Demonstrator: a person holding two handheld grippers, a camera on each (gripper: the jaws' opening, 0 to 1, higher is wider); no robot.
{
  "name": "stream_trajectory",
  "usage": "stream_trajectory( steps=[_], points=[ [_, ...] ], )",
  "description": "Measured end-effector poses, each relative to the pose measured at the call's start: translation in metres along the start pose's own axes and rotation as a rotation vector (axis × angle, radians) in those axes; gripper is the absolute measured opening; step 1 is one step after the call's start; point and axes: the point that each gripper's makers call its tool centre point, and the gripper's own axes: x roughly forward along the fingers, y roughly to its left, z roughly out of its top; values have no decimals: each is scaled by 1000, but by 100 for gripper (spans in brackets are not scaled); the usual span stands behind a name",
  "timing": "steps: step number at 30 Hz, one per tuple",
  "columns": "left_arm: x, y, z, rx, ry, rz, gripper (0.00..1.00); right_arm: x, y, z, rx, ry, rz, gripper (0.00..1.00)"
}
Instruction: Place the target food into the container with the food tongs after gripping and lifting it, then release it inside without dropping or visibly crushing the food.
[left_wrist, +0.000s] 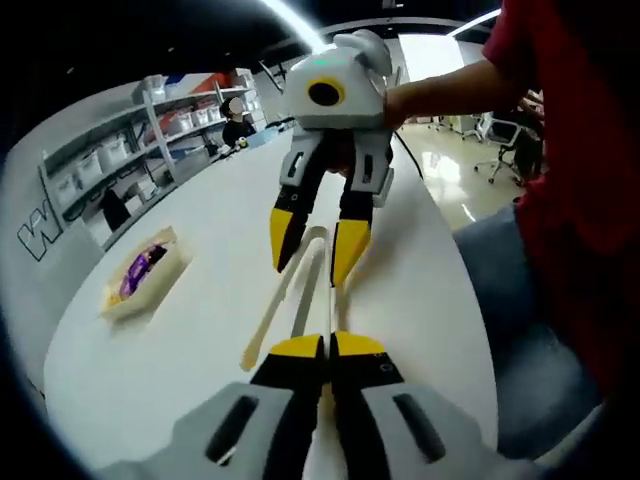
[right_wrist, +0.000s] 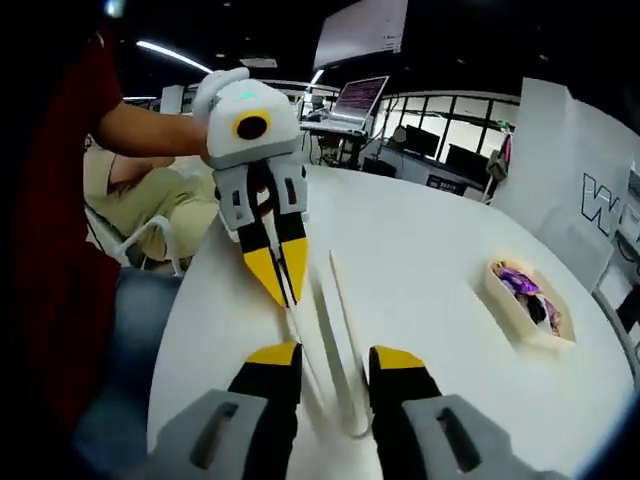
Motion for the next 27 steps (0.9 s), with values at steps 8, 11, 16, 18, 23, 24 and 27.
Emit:
stream_trajectory(
  steps=[8, 11, 16, 18, 23, 24, 27],
  points=[
    [-2, 5, 0, -17, -15, 7, 2, -11, -8, -16, 4, 23, -37, 16],
    [-2, 5, 1, -16, -23, 8, 2, -15, -11, -16, 35, 9, -53, 15],
    [0, 13, 4, -24, -38, 8, 2, -18, -19, -15, 63, -10, -78, 15],
    [1, 16, 5, -34, -47, 8, 2, -19, -23, -15, 70, -12, -82, 15],
    [6, 24, 7, -58, -55, 12, 2, -20, -32, -14, 88, -17, -102, 15],
    [6, 25, 7, -59, -56, 13, 2, -20, -35, -15, 92, -18, -108, 15],
    [10, 31, 6, -73, -53, 17, 2, -18, -42, -17, 112, -12, -123, 16]
  ],
)
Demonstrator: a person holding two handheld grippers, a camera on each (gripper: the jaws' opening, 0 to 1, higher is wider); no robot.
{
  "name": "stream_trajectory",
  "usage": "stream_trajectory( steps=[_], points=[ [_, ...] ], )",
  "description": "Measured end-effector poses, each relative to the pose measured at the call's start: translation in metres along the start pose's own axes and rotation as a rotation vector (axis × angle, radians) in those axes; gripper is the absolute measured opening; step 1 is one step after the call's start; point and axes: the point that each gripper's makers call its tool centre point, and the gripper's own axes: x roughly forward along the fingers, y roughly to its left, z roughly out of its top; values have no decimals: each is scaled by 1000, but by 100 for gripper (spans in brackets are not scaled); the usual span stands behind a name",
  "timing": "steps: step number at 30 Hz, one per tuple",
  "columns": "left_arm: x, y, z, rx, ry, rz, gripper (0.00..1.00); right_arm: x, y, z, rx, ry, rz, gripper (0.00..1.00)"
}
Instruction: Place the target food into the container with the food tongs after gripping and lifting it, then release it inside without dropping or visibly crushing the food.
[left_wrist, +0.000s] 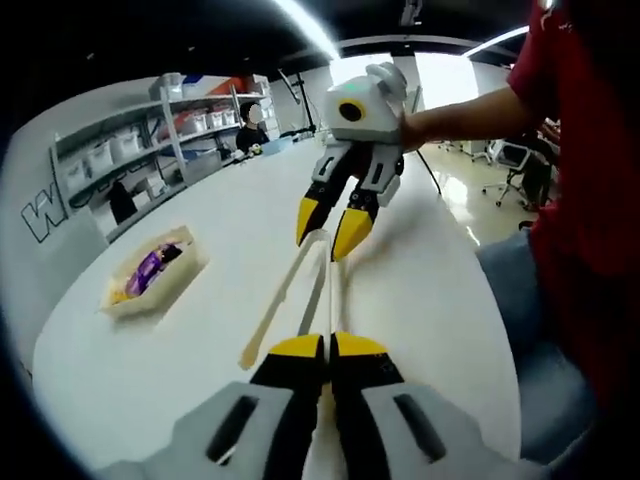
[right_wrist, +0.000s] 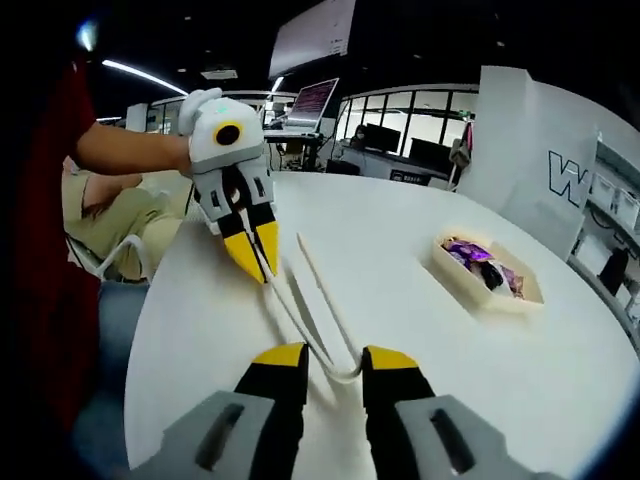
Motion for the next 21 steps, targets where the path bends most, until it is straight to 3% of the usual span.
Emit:
stream_trajectory(
  steps=[21],
  points=[
    [19, 25, -10, -82, 38, -12, 3, 13, -24, -19, 80, 68, -47, 15]
  ],
)
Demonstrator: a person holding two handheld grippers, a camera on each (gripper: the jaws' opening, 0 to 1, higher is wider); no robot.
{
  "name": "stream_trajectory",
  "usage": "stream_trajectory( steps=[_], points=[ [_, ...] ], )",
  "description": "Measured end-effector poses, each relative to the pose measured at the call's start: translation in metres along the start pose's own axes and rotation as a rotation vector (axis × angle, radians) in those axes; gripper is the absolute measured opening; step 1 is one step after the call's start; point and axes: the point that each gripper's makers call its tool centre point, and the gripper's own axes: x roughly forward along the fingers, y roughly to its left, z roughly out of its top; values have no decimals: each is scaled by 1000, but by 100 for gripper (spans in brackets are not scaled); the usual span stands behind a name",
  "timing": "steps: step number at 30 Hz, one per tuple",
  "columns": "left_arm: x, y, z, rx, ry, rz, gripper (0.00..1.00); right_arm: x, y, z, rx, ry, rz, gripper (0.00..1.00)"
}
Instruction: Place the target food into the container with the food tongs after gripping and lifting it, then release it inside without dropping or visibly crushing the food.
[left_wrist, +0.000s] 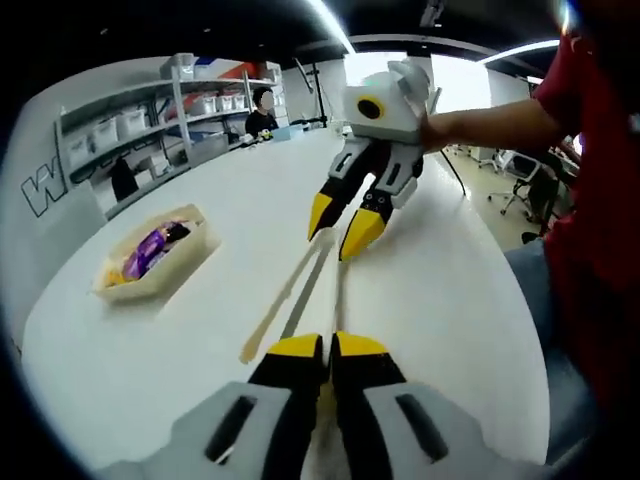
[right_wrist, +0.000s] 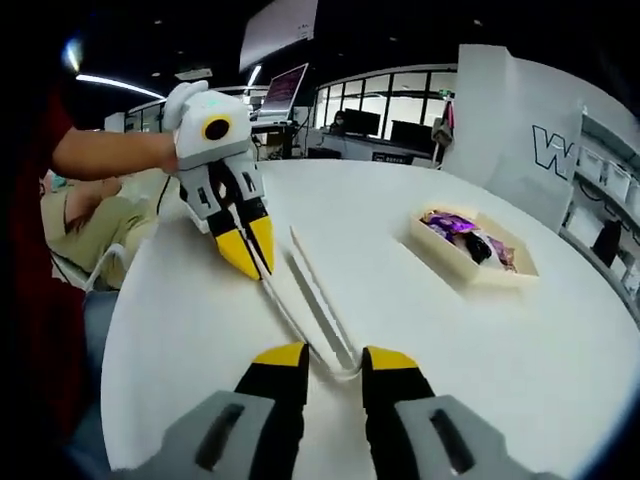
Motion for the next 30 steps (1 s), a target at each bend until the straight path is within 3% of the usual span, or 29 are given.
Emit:
stream_trajectory(
  steps=[6, 9, 13, 16, 27, 30],
  points=[
    [1, 9, -1, -38, 1, 14, 5, 1, -5, -1, 37, 5, -7, 15],
    [2, 13, -3, -116, -2, 29, 8, 1, -5, -2, 67, 13, -7, 15],
    [1, 11, -2, -161, -16, 16, 15, 0, -7, -3, 73, 11, -16, 15],
    [1, 15, -2, -163, -20, 39, 22, 0, -7, -3, 80, 4, -19, 15],
    [-2, 20, -4, -164, -14, 73, 20, -3, -4, -4, 78, 0, -32, 14],
    [-1, 17, -3, -167, -11, 70, 24, -3, -5, -4, 64, -5, -39, 14]
  ],
)
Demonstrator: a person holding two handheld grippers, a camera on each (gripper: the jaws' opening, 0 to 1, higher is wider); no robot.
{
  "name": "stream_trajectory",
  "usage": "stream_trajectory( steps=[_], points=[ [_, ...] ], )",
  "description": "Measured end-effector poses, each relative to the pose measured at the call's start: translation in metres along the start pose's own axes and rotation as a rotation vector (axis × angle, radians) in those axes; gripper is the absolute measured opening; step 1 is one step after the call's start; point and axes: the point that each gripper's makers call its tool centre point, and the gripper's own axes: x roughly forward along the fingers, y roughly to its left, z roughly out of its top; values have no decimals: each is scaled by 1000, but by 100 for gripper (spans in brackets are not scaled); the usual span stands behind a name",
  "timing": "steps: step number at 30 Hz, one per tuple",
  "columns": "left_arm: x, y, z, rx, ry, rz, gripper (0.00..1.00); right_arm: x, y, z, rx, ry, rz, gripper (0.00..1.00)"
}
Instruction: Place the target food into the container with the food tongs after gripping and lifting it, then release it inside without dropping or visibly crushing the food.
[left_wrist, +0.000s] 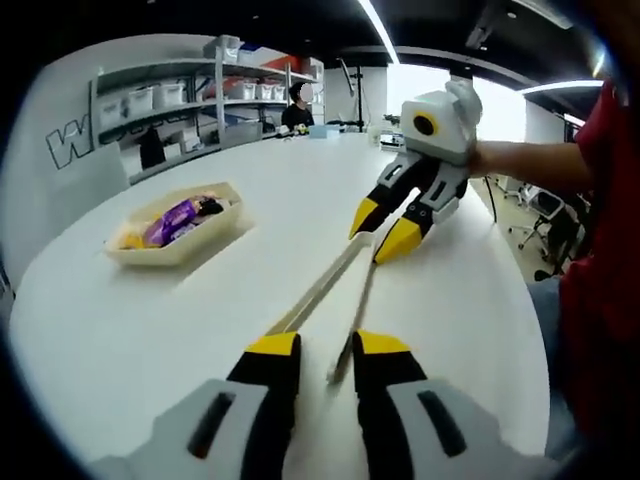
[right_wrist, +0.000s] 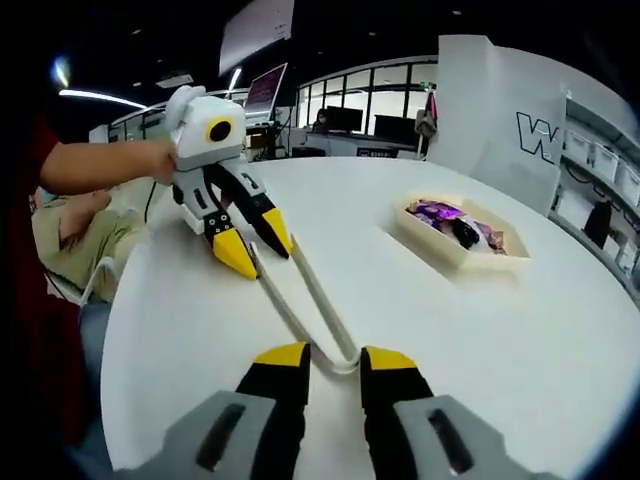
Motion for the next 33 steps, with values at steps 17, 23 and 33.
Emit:
stream_trajectory(
  steps=[17, 23, 33],
  points=[
    [-46, -4, 23, -136, -108, 177, 75, -38, 11, 37, 14, -132, -65, 53],
    [-58, -6, 13, -210, -109, 251, 98, -44, 18, 45, 35, -152, -84, 71],
    [-89, -8, -18, -324, -52, 416, 99, -58, 14, 43, 117, -148, -171, 96]
  ],
)
